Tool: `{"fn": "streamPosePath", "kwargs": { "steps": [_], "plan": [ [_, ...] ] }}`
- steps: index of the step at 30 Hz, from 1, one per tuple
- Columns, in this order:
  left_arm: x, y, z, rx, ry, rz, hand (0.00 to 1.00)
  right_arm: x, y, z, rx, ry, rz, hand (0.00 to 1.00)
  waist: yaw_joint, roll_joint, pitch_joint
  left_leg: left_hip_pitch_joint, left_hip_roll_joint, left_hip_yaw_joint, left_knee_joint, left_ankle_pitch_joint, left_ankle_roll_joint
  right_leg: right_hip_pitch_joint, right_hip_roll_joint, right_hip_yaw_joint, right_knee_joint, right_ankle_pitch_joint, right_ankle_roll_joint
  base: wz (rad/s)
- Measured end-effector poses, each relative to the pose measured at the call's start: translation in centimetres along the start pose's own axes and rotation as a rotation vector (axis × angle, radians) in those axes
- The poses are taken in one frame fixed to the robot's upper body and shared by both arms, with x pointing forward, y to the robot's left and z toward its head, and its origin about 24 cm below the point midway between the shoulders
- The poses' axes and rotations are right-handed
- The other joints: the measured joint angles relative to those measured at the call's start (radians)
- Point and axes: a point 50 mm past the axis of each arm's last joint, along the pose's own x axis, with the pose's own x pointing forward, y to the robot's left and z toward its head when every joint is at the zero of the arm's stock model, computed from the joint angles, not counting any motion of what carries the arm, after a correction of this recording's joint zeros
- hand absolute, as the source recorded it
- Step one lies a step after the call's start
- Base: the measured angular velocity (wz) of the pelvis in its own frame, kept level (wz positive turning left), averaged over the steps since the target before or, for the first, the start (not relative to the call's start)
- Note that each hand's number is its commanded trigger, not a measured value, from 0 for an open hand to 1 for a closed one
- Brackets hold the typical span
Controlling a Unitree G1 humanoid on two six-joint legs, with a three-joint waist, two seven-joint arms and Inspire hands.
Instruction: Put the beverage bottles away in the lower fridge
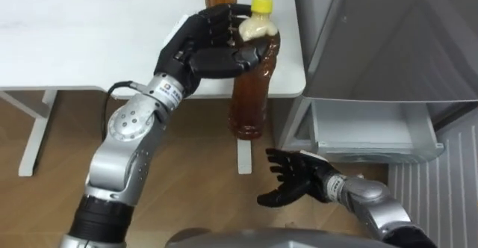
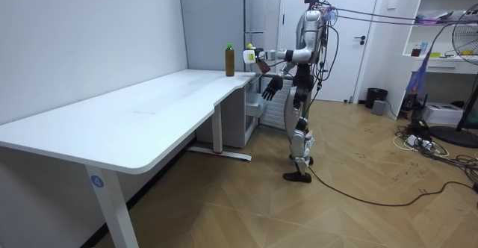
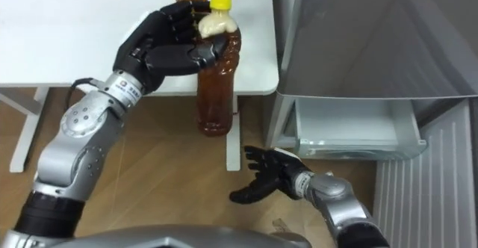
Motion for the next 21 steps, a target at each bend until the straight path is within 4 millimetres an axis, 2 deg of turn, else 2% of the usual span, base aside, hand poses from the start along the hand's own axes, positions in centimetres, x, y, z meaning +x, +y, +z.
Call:
{"fn": "streamPosePath", "kwargs": {
  "steps": [6,12,21],
  "plan": [
    [-1.0,-0.2,-1.3,-0.032,0.043,-0.027,1.00,-0.2,0.6,2.1,-0.047,-0.080,0.100,0.00,0.004,-0.005,0.0028,-0.004,0.000,0.000,0.004,0.000,0.000,-0.002,0.000,-0.005,0.000,0.000,0.000,0.00],
    [-1.1,-0.4,-1.4,-0.039,0.046,-0.064,1.00,-0.4,0.9,2.5,-0.056,-0.089,0.169,0.00,0.013,-0.007,0.0036,-0.031,0.001,-0.001,0.018,0.000,0.000,-0.015,-0.001,-0.014,0.004,0.000,0.000,0.06],
    [-1.5,-0.4,-3.2,-0.120,0.106,-0.078,1.00,-0.5,1.0,3.1,0.014,-0.156,0.197,0.00,0.016,-0.007,0.0032,-0.032,0.002,0.001,0.021,0.000,0.000,-0.018,-0.002,-0.014,0.018,0.000,0.000,0.01]
  ]
}}
